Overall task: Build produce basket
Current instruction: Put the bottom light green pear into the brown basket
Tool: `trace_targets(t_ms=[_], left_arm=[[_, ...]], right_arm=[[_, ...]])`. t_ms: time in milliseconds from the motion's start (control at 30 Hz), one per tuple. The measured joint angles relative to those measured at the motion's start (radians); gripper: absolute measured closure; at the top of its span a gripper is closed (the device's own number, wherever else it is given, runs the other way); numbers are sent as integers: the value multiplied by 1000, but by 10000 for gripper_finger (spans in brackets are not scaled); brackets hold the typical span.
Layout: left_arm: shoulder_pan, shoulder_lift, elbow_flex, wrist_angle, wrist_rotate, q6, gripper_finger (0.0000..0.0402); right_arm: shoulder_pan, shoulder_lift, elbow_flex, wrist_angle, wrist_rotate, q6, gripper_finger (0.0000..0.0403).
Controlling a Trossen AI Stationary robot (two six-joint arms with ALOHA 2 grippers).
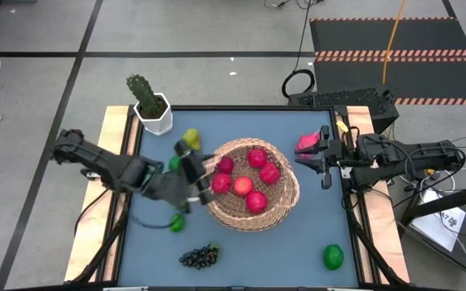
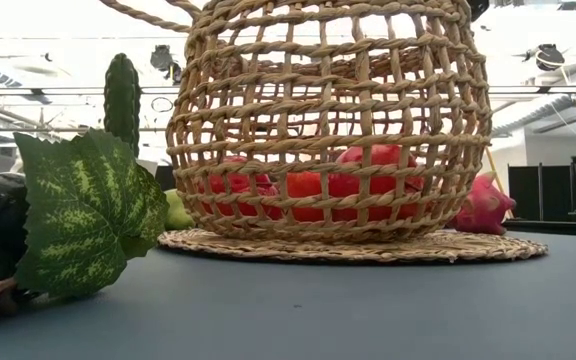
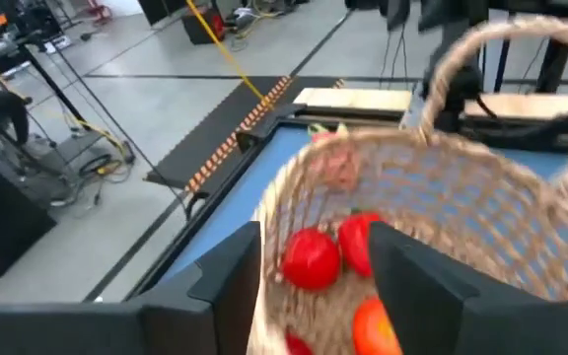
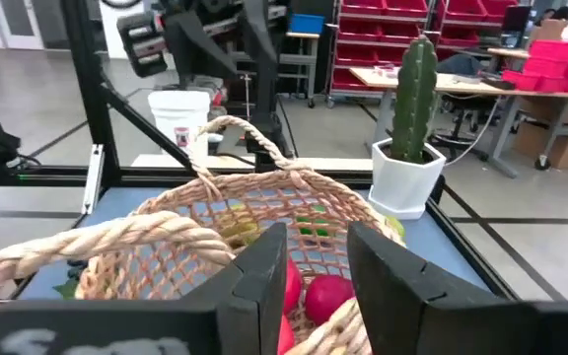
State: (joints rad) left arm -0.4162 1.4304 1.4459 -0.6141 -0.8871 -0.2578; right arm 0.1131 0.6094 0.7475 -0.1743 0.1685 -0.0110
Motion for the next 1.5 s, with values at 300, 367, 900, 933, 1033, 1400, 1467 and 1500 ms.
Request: trace_targets(t_ms=[300,367,900,933,1033,1400,1467,1500], left_arm=[[-134,-173,-208,-21,-117,-88,294],[-152,-212,-247,-20,-120,-111,307],[-302,-360,-433,-101,-190,-417,363],[-303,-359,-442,-104,-183,-427,364],[-306,-360,-451,-134,-137,-461,366],[-313,-312,-465,-375,37,-823,366],[-313,-296,-472,-378,57,-822,366],[-313,-291,-474,-382,58,-822,366]], right_arm=[[0,0,0,51,-11,127,300],[0,0,0,51,-11,156,300],[93,-55,0,-9,21,252,300],[98,-62,0,-9,27,249,300],[115,-74,0,-9,40,242,300],[152,-74,0,-9,40,234,300],[152,-74,0,-9,40,234,300],[152,-74,0,-9,40,234,300]])
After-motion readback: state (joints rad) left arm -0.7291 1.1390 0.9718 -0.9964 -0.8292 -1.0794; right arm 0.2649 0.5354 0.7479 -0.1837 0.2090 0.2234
